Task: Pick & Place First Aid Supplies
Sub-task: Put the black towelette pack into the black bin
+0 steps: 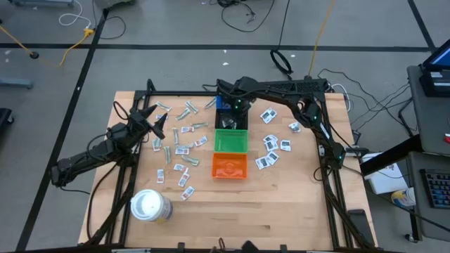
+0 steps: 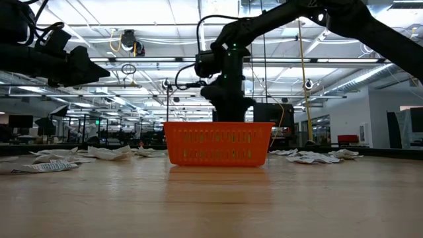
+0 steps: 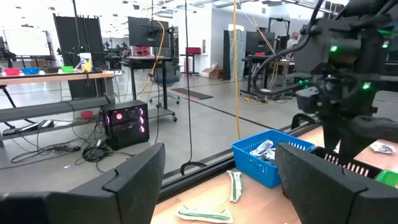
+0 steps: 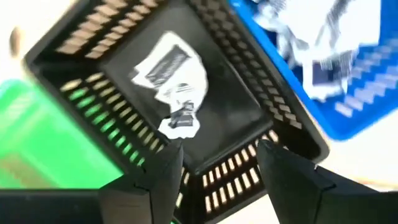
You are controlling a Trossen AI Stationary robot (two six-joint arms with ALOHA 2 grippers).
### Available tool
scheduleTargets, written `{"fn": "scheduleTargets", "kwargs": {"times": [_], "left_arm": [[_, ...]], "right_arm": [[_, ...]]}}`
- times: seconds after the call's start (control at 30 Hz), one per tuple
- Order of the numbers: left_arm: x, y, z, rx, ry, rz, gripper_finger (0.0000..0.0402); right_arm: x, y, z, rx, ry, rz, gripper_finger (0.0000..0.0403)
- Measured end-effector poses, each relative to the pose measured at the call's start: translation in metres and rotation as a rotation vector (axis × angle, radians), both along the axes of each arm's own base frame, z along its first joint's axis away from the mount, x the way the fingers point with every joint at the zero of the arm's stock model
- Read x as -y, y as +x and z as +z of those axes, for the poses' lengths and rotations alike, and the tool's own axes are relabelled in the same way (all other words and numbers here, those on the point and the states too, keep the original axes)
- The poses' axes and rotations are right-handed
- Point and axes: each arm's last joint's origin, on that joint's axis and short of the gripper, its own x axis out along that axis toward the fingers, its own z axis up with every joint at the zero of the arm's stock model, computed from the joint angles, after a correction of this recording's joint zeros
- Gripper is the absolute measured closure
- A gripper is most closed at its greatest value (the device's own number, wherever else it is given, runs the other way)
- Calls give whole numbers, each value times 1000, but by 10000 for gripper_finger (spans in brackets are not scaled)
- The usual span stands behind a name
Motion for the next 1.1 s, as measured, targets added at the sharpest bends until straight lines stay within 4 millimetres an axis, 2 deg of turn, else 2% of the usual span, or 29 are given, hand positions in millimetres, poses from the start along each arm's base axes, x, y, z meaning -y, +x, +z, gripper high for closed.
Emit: {"fn": "scheduleTargets", "kwargs": {"times": [0.17, 0.3, 0.47, 0.63, 0.77, 1.1], "left_arm": [[0, 0, 0, 0, 0, 0, 96], [0, 0, 0, 0, 0, -1, 96], [0, 0, 0, 0, 0, 0, 96], [0, 0, 0, 0, 0, 0, 96], [0, 0, 0, 0, 0, 0, 96], [0, 0, 0, 0, 0, 0, 96]], "right_arm": [[1, -6, -1, -42, 47, -285, 213], [1, -9, 1, -60, 52, -359, 213], [2, -31, 16, -18, 42, -384, 201], [-1, -65, 14, 7, 35, -413, 196], [-4, -100, 16, 32, 24, -450, 195], [-19, -187, 10, -36, -14, -517, 195]]}}
